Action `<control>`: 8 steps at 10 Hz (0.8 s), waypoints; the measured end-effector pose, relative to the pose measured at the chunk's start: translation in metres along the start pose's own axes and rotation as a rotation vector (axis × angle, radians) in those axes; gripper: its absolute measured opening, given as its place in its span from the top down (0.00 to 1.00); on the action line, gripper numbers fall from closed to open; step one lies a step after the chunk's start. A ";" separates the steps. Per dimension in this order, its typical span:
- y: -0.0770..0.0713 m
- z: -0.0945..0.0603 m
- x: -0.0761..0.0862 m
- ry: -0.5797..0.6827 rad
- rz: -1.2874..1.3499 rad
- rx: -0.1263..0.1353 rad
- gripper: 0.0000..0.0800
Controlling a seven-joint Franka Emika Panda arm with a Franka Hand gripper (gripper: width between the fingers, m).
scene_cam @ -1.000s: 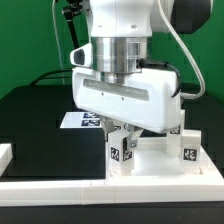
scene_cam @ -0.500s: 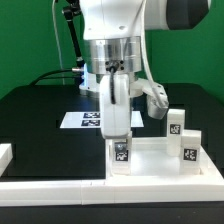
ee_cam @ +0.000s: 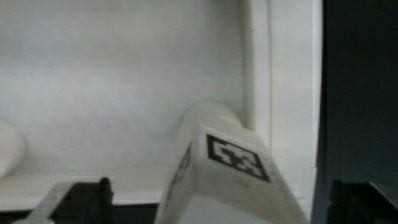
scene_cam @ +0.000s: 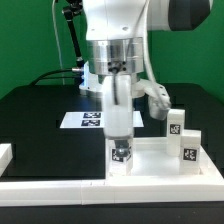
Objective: Assemble square table
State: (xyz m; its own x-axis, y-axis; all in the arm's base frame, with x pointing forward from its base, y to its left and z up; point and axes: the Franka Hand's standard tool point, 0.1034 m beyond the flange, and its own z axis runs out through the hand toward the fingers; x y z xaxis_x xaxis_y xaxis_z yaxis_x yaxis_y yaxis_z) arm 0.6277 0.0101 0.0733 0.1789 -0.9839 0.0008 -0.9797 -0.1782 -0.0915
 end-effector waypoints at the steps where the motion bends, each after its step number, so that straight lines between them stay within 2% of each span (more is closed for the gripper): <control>1: -0.002 0.001 0.002 0.015 -0.254 0.023 0.20; 4: -0.001 0.002 0.003 0.019 -0.430 0.018 0.19; 8: -0.006 0.003 0.003 0.077 -0.987 -0.050 0.19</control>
Offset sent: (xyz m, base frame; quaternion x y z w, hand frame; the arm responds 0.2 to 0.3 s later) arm 0.0000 0.0000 0.0000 0.0000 0.0000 -0.1938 0.9810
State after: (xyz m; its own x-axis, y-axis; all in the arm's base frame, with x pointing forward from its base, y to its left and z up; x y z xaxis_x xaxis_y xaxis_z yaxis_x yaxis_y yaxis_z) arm 0.6347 0.0079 0.0709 0.9122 -0.3922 0.1188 -0.3978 -0.9171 0.0267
